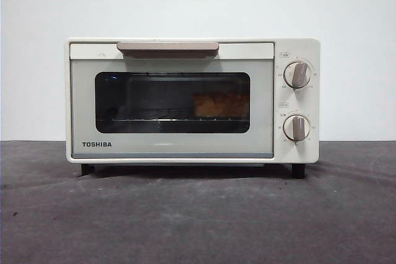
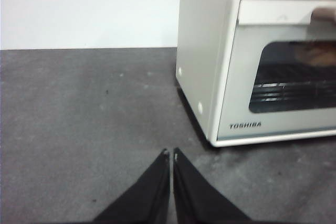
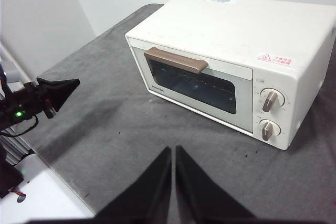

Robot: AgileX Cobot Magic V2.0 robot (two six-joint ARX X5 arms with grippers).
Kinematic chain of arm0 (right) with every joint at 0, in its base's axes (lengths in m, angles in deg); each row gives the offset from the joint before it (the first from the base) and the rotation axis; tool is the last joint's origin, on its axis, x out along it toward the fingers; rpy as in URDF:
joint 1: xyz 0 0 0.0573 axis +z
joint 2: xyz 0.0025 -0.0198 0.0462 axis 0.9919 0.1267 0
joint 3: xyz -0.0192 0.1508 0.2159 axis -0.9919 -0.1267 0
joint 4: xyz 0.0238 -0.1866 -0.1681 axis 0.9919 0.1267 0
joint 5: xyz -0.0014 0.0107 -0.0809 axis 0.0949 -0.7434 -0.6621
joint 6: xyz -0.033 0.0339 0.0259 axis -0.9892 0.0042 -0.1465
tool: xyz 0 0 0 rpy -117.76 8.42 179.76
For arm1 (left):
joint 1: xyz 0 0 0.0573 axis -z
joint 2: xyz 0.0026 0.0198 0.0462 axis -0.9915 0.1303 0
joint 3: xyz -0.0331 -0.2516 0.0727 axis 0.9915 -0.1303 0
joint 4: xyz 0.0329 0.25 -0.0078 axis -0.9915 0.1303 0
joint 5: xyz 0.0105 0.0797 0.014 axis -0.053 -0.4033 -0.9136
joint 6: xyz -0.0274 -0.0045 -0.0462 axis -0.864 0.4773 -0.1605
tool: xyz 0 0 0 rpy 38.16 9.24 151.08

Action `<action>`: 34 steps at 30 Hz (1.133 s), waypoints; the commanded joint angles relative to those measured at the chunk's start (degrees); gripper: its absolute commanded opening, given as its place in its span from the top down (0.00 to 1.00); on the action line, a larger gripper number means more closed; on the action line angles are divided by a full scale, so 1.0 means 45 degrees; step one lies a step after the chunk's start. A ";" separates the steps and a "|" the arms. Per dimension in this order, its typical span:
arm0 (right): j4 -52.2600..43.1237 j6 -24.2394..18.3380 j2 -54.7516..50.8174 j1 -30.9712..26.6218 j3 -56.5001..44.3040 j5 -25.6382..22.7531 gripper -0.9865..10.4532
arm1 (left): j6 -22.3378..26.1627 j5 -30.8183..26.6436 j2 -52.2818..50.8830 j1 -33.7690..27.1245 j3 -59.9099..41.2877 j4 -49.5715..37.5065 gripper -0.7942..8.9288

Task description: The left arm flap open the oven, the right arm pick bread and place it into oven, the left arm flap close the oven

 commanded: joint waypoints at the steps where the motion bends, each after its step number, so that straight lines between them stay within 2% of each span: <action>1: -0.0136 -0.0180 0.0039 0.0136 0.0209 -0.0010 0.91 | 0.0345 -0.0034 -0.0024 -0.0044 -0.0321 -0.0189 0.90; 14: -0.0136 -0.0180 0.0039 0.0136 0.0209 -0.0010 0.91 | 0.0248 -0.0029 -0.0024 -0.0049 -0.0316 0.0311 0.90; 23: -0.0136 -0.0180 0.0039 0.0136 0.0209 -0.0010 0.91 | 0.1370 -0.0053 -0.0024 -0.0049 -0.0316 0.0767 0.90; 34: -0.0136 -0.0180 0.0039 0.0136 0.0209 -0.0010 0.91 | 0.1418 -0.0049 -0.0024 -0.0049 -0.0316 0.0767 0.90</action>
